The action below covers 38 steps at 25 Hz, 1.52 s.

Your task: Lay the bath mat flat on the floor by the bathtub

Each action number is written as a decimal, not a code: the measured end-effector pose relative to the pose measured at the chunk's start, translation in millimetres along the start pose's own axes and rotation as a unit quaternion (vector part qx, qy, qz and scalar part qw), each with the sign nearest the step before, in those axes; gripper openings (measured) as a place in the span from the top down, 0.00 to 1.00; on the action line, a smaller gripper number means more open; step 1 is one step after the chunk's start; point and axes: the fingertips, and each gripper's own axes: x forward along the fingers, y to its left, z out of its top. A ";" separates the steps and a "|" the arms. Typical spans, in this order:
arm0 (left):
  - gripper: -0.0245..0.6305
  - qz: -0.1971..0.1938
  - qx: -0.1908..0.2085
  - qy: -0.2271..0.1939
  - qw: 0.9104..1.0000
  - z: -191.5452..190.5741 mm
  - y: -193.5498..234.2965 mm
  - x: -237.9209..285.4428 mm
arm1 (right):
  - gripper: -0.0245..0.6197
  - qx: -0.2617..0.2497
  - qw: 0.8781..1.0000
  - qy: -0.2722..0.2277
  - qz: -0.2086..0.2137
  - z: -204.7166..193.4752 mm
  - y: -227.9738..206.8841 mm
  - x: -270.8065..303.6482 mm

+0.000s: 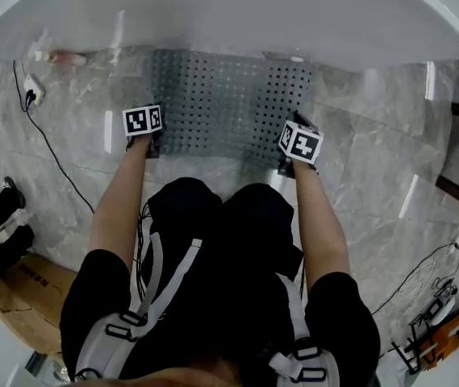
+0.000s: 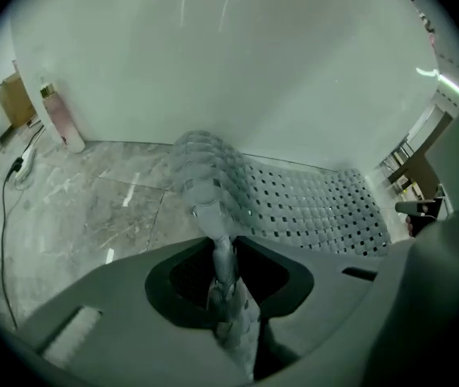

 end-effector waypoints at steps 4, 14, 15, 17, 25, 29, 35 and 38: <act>0.78 0.029 -0.021 0.028 0.999 -4.8 23.4 5.4 | 0.95 -0.010 1.000 0.003 0.002 -1.3 0.2 -2.2; 0.96 0.048 0.040 -0.076 0.995 32.2 3.5 -58.1 | 0.95 -0.022 1.000 -0.020 0.006 15.6 10.6 -24.7; 0.96 0.037 0.044 -0.095 0.994 40.5 -8.0 -77.9 | 0.95 -0.023 0.999 -0.026 0.011 24.6 17.1 -41.2; 0.96 0.015 0.042 -0.131 0.990 61.5 -36.0 -133.3 | 0.95 -0.026 0.998 -0.045 0.021 50.2 34.3 -89.1; 0.96 -0.048 0.066 -0.223 0.971 185.6 -165.9 -438.2 | 0.95 -0.044 0.981 -0.177 0.064 230.7 116.5 -372.2; 0.96 -0.061 0.084 -0.258 0.961 240.9 -222.8 -603.4 | 0.95 -0.041 0.970 -0.233 0.063 309.1 137.8 -537.7; 0.96 -0.069 0.106 -0.353 0.927 321.4 -274.5 -791.9 | 0.95 -0.044 0.928 -0.364 0.066 407.4 156.5 -728.9; 0.96 -0.068 0.112 -0.404 0.905 345.7 -283.0 -851.1 | 0.95 -0.044 0.906 -0.416 0.073 433.8 165.6 -784.1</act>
